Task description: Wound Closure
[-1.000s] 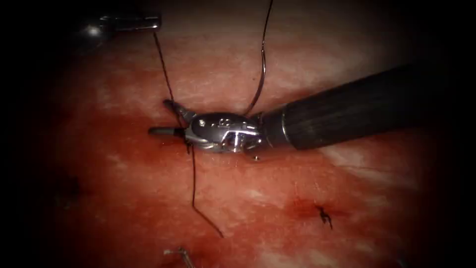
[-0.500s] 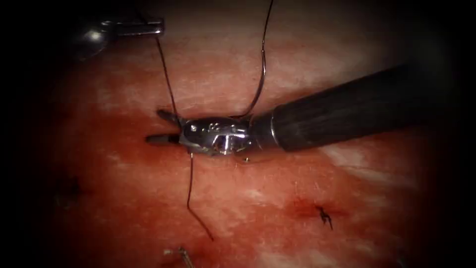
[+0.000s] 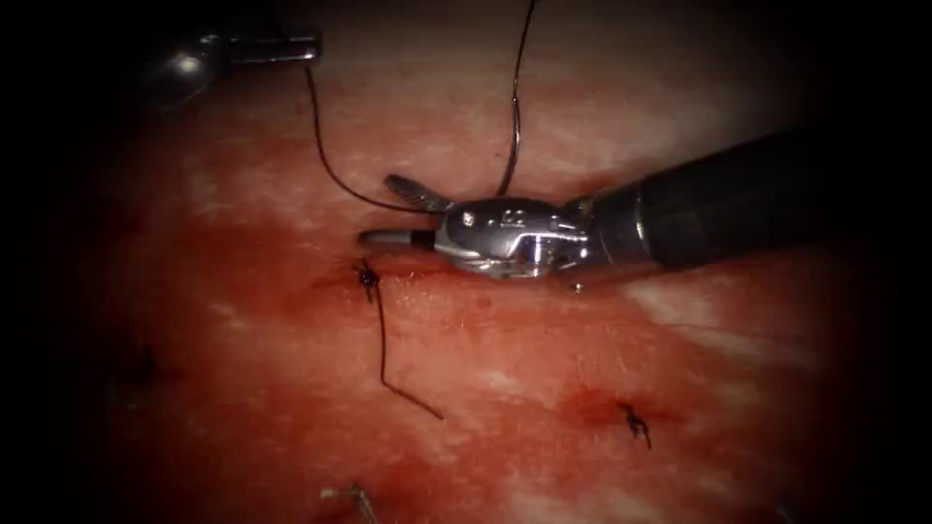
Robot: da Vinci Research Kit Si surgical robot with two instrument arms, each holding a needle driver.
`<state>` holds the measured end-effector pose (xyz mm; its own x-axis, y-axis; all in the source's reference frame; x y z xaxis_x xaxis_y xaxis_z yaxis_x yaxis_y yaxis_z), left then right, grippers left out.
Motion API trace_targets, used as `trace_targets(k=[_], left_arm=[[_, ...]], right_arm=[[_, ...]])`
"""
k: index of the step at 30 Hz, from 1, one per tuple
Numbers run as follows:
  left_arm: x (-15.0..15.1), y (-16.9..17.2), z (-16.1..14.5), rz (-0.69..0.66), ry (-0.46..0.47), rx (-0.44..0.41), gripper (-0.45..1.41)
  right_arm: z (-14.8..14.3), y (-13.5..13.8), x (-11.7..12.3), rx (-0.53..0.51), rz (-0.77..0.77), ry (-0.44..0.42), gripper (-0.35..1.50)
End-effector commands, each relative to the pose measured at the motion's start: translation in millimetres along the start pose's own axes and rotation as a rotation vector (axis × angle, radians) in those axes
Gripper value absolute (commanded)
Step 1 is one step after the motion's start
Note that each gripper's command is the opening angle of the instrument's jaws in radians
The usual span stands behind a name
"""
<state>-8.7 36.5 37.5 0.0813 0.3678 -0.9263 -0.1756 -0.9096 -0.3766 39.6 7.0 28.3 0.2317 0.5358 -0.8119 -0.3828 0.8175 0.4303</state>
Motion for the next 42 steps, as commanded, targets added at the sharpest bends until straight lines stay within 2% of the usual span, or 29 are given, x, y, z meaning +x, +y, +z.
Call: trace_targets(k=[1,3,6,9,17,24,25,26,28,29,30,32,35,39,42], left_arm=[[-1.1,-0.6,0.7,0.0,-0.003,0.005,-0.45],[-2.0,-1.5,1.0,0.001,-0.006,0.011,-0.45],[-5.2,-4.6,2.0,0.008,-0.021,0.036,-0.45],[-7.8,-6.5,3.0,-0.006,-0.024,0.05,-0.45],[-16.8,-11.1,5.8,-0.077,-0.067,0.068,-0.45],[-24.4,-15.8,4.9,-0.178,-0.1,0.116,-0.45],[-25.2,-16.3,4.7,-0.207,-0.106,0.136,-0.35],[-26.2,-16.7,4.5,-0.245,-0.114,0.16,0.05],[-27.5,-16.9,4.0,-0.296,-0.12,0.191,0.71],[-28.1,-16.8,3.7,-0.313,-0.129,0.21,0.89],[-28.4,-16.7,3.5,-0.332,-0.135,0.217,1.0],[-28.6,-16.1,2.8,-0.34,-0.152,0.225,1.1],[-27.7,-14.5,1.8,-0.344,-0.178,0.227,1.15],[-25.5,-11.5,0.3,-0.36,-0.196,0.229,1.15],[-23.6,-8.2,-1.1,-0.307,-0.214,0.214,1.11]], right_arm=[[-2.1,0.6,-0.2,-0.009,0.003,0.009,1.41],[-4.1,1.2,0.0,-0.032,0.0,0.017,1.43],[-8.6,2.1,-0.4,-0.081,0.011,0.033,1.43],[-10.5,2.4,-1.0,-0.102,0.006,0.031,1.43],[-13.1,2.8,-2.6,-0.159,0.001,0.011,1.43],[-13.9,3.2,-3.5,-0.19,-0.001,0.001,1.43],[-13.8,3.2,-3.6,-0.195,-0.002,0.0,1.43],[-13.7,3.1,-3.8,-0.202,-0.003,-0.001,1.43],[-13.3,3.0,-4.4,-0.211,-0.007,-0.004,1.45],[-13.1,2.9,-4.6,-0.212,-0.008,-0.006,1.45],[-12.8,2.8,-4.9,-0.212,-0.011,-0.013,1.45],[-12.4,2.5,-5.2,-0.205,-0.016,-0.027,1.45],[-11.8,2.1,-5.6,-0.193,-0.021,-0.047,1.45],[-11.7,1.8,-5.8,-0.189,-0.023,-0.045,1.45],[-11.7,1.7,-5.9,-0.189,-0.024,-0.044,1.45]])
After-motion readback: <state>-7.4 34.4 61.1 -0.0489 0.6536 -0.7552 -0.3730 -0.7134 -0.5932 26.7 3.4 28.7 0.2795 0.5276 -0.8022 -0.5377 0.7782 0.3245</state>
